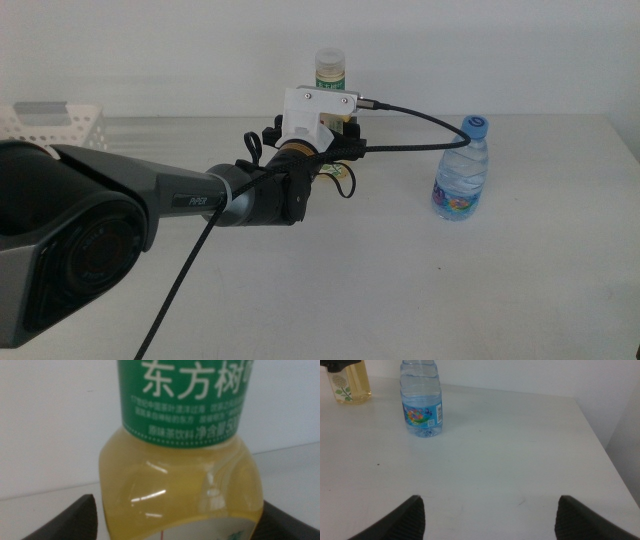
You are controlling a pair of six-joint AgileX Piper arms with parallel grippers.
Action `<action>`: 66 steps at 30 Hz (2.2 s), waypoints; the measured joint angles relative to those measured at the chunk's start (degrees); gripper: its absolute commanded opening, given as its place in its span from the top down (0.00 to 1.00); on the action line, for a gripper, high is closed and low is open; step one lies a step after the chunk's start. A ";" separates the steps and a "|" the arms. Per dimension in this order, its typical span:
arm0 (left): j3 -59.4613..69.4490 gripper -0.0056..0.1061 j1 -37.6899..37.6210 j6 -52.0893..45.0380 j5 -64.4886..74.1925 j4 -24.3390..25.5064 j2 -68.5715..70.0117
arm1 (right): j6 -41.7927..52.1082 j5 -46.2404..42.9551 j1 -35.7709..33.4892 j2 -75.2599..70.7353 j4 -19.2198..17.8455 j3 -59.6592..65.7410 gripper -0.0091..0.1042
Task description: Use arms to grab the bottles and put them into the dustbin to the left of the table.
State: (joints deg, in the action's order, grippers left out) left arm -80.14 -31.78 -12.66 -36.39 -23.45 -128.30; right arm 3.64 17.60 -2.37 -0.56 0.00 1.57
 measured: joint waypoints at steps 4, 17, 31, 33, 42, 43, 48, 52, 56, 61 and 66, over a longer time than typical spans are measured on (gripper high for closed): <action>-0.17 0.16 0.00 0.14 -0.43 -0.07 -0.01 | 0.00 0.00 0.00 0.00 0.00 0.00 0.32; -0.37 0.99 0.00 3.48 0.40 0.49 -0.01 | 0.00 0.00 0.00 0.00 0.00 0.00 0.32; 8.73 0.99 0.02 -7.92 10.17 -3.31 12.39 | 0.00 0.00 0.00 0.00 0.00 0.00 0.32; 11.32 0.99 0.02 -8.29 10.13 -3.31 15.81 | 0.00 0.00 0.00 0.00 0.00 0.00 0.32; 21.95 0.99 0.02 -9.12 14.07 -3.31 31.88 | 0.00 0.00 0.00 0.00 0.00 0.00 0.32; 22.74 0.99 0.02 -9.53 15.40 -3.31 33.78 | 0.00 0.00 0.00 0.00 0.00 0.00 0.32; 23.80 0.99 0.02 -12.53 22.62 -3.47 41.41 | 0.00 0.00 0.00 0.00 0.00 0.00 0.32; 23.80 0.99 0.02 -13.93 26.51 -4.04 45.04 | 0.00 0.00 0.00 0.00 0.00 0.00 0.32; 23.93 0.99 0.02 -14.22 29.31 -6.22 47.54 | 0.00 0.00 0.00 0.00 0.00 0.00 0.32; 24.72 0.99 0.02 -14.26 34.54 -6.31 51.05 | 0.00 0.00 0.00 0.00 0.00 0.00 0.32; 24.77 0.99 0.02 -8.60 42.52 2.75 54.52 | 0.00 0.00 0.00 0.00 0.00 0.00 0.32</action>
State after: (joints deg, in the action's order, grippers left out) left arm -55.37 -31.75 -21.26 6.13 -20.69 -73.78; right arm 3.64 17.60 -2.37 -0.56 0.00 1.57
